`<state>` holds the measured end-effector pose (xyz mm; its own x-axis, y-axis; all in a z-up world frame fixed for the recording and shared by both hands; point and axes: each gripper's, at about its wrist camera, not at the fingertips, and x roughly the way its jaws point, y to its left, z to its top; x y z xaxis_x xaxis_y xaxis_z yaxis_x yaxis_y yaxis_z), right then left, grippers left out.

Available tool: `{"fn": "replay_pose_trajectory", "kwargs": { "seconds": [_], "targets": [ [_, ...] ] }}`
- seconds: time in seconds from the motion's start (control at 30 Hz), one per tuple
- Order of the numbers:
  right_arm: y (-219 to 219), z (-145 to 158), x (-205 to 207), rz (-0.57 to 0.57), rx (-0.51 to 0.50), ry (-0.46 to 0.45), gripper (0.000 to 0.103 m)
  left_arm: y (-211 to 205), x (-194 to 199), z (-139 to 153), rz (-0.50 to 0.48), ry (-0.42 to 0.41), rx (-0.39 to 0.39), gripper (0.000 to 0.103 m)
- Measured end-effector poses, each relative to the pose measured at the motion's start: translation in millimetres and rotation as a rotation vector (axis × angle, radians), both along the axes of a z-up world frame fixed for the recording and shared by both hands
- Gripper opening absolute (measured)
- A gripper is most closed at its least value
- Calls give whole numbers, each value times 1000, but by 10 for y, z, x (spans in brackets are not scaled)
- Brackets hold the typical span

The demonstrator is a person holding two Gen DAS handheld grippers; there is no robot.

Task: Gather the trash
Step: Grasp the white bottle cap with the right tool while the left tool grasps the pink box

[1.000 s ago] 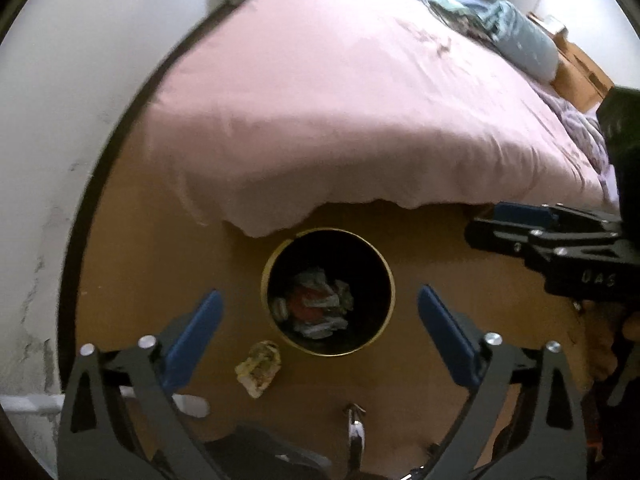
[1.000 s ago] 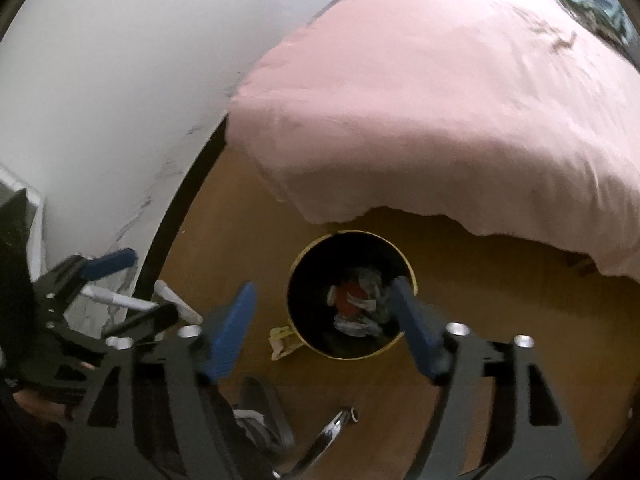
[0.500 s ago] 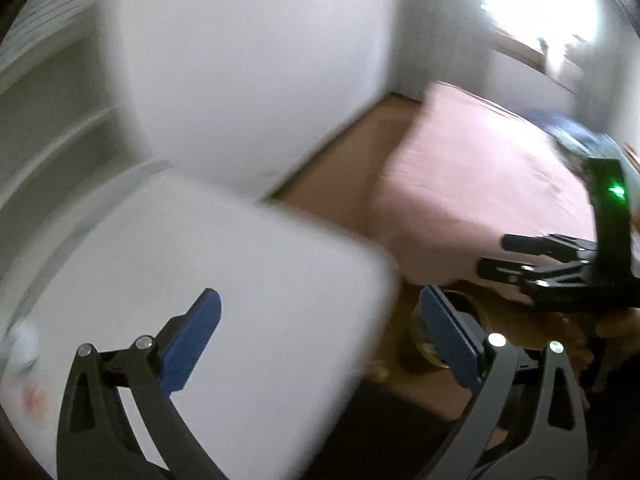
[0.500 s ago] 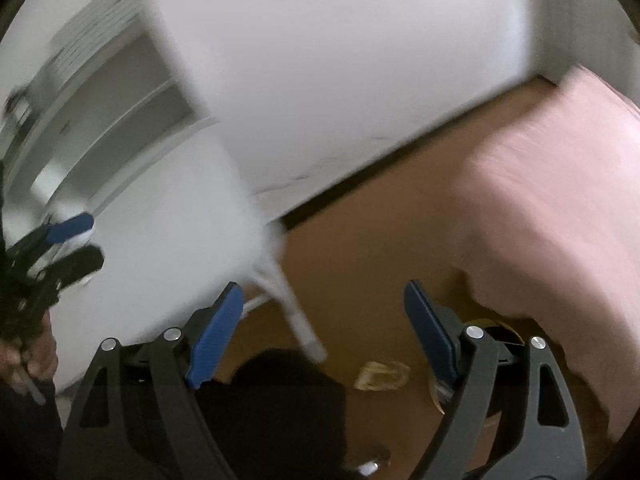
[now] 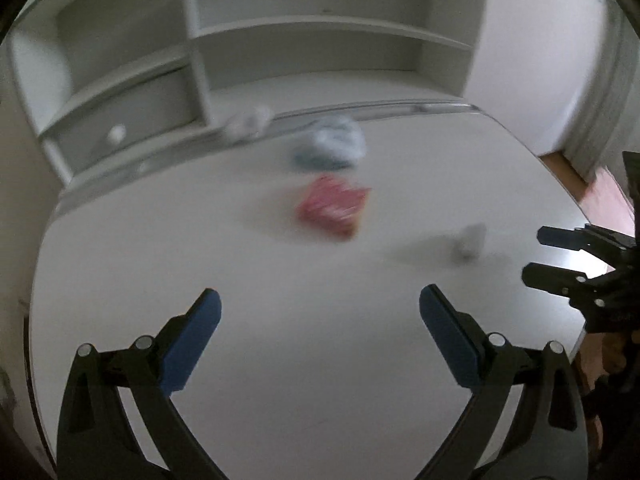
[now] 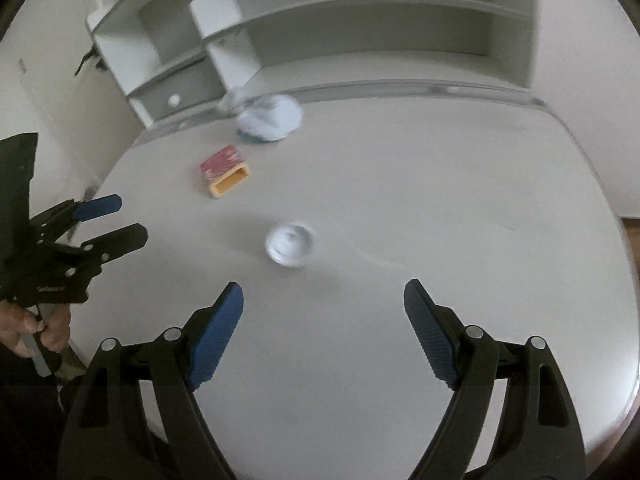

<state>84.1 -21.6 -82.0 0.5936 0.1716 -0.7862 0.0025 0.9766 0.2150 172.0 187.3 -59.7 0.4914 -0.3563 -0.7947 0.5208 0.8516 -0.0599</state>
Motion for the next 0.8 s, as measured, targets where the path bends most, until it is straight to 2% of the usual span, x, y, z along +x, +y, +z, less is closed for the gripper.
{"fn": "replay_pose_trajectory", "kwargs": {
  "seconds": [0.17, 0.37, 0.4, 0.43, 0.6, 0.8],
  "targets": [
    [181, -58, 207, 43, -48, 18, 78, 84, 21, -115, 14, 22, 0, 96],
    [163, -82, 322, 60, -61, 31, 60, -23, 163, -187, -18, 15, 5, 96],
    [173, -82, 335, 62, -70, 25, 51, -66, 207, -204, -25, 15, 4, 96],
    [182, -79, 340, 66, -79, 22, 31, -114, 242, -211, -32, 16, 2, 96],
    [135, -26, 285, 68, -59, 10, 31, -336, 394, -253, -66, 33, -12, 96],
    [-16, 24, 141, 35, -43, 8, 31, -624, 606, -360, -79, 31, 28, 96]
  ]
}}
